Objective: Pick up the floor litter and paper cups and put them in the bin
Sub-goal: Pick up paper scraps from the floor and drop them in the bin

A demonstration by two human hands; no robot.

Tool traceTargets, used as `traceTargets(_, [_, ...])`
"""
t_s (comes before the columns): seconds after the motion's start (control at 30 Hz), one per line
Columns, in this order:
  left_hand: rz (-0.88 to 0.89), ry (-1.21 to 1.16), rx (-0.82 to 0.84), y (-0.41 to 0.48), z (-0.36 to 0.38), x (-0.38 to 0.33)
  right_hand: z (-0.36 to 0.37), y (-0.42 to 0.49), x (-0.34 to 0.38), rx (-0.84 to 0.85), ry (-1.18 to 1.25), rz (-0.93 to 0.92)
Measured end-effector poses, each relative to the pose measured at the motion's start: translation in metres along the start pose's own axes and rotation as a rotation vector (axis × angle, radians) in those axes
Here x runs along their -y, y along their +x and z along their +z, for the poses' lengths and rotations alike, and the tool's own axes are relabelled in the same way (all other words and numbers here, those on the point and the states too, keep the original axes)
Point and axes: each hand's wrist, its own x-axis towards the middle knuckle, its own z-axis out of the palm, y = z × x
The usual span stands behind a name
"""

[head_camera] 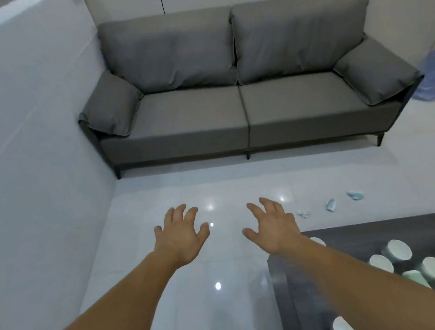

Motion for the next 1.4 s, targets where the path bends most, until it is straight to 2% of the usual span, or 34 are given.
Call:
traceTargets(0.23, [0.177,0.055,0.052,0.187,-0.027,-0.016,-0.027,0.128,-0.031,0.000,0.045,0.205])
traceTargets(0.43, [0.386,0.136,0.134,0.315,-0.065,-0.052,-0.059,0.205,-0.060,-0.022,0.222,0.473])
traceTargets(0.57, [0.530,0.182,0.196,0.389,-0.073,-0.101,-0.073,0.233,-0.088,-0.058,0.303,0.609])
traceTargets(0.77, [0.736,0.246,0.263,0.483,-0.049,-0.217,-0.074,0.280,-0.164,-0.080,0.374,0.767])
traceTargets(1.03, [0.826,0.379,0.356,0.574,-0.035,-0.356,-0.105,0.336,-0.278,-0.106,0.482,0.886])
traceTargets(1.13, [0.911,0.414,0.425,0.591,-0.018,-0.412,-0.111,0.335,-0.312,-0.116,0.556,0.979])
traceTargets(1.4, [1.194,0.529,0.702,0.612,0.088,-0.527,-0.060,0.327,-0.367,-0.059,0.789,1.326])
